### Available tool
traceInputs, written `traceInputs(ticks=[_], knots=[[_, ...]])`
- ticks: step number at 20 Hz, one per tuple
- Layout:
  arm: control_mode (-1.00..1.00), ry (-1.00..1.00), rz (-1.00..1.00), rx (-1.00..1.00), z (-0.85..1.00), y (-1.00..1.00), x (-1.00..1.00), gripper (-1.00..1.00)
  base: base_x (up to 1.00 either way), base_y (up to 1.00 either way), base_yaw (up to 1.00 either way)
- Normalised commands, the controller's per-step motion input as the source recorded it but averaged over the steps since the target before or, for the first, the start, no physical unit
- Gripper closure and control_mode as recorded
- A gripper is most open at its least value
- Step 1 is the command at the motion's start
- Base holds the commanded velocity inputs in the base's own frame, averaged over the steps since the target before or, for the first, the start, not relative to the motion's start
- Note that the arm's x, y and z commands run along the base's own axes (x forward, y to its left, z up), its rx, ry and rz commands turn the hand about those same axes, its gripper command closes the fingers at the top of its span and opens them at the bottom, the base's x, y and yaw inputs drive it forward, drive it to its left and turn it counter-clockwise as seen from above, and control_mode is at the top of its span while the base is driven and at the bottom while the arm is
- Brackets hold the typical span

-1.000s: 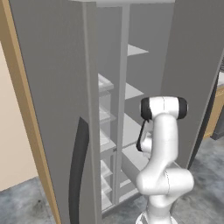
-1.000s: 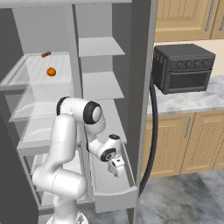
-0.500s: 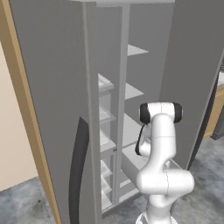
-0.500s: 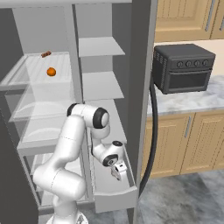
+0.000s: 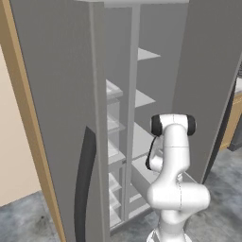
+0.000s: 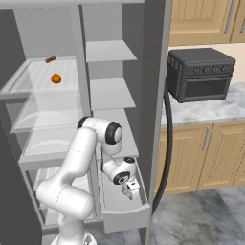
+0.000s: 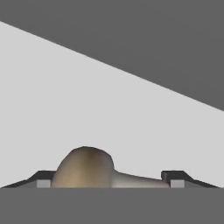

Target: Take the mushroom and tangerine from the fridge shelf and place them in the freezer drawer to begin freezing them.

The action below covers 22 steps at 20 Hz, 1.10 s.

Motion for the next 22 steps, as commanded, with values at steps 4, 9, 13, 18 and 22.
traceInputs(ticks=[4,9,13,18,22], knots=[[-1.0,0.02,-0.04,0.0,0.25,0.01,0.0,-1.0,0.0,0.0,0.0],[-1.0,0.0,-0.05,0.0,0.82,0.04,0.0,-1.0,0.0,0.0,0.0],[-1.0,-0.06,-0.03,0.0,1.0,0.0,-0.1,-1.0,0.0,0.0,0.0],[-1.0,-0.14,0.0,0.0,1.0,0.0,-0.53,-1.0,0.0,0.0,0.0],[-1.0,-0.22,0.0,0.0,1.0,0.0,-0.76,-1.0,0.0,0.0,0.0]])
